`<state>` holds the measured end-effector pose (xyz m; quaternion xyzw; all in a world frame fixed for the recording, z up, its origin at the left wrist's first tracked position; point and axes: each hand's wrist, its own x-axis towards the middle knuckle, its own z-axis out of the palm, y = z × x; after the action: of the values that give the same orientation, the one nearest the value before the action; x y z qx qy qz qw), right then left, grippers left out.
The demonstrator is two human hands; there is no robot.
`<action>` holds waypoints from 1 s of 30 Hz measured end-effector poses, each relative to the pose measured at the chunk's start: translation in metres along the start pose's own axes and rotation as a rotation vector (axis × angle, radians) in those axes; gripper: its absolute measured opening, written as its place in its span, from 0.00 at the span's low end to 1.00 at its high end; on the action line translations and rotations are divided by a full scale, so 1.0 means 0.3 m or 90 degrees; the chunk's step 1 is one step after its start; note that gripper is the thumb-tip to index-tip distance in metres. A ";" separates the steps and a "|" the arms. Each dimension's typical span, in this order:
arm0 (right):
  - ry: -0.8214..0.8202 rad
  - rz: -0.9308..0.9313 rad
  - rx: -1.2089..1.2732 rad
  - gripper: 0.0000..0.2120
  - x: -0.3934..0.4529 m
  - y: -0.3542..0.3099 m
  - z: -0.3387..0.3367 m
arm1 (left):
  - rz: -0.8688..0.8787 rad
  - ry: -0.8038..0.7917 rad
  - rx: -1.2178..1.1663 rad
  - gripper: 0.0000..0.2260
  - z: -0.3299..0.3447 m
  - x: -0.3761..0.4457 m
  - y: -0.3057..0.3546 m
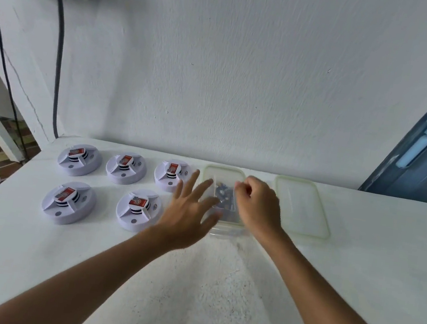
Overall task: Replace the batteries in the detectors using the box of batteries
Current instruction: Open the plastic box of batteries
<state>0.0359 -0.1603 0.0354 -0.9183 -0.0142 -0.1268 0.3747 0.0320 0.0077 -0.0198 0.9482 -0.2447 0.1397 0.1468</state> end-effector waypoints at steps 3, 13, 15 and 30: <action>-0.093 -0.064 -0.174 0.15 0.106 0.055 0.048 | 0.097 0.011 0.061 0.25 0.044 -0.048 0.043; -0.325 -0.086 -0.400 0.37 0.143 0.115 0.066 | 0.023 -0.021 0.133 0.26 0.025 -0.087 -0.069; -0.308 -0.060 -0.439 0.42 0.104 0.102 0.050 | -0.018 -0.023 0.140 0.29 0.005 -0.078 -0.096; -0.257 0.008 -0.161 0.23 -0.198 -0.013 0.064 | -0.155 -0.167 -0.002 0.45 -0.014 0.065 -0.156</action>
<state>-0.0178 -0.1400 0.0105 -0.9647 -0.0673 0.0610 0.2472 0.0711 0.0401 -0.0191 0.9807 -0.1451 -0.0045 0.1309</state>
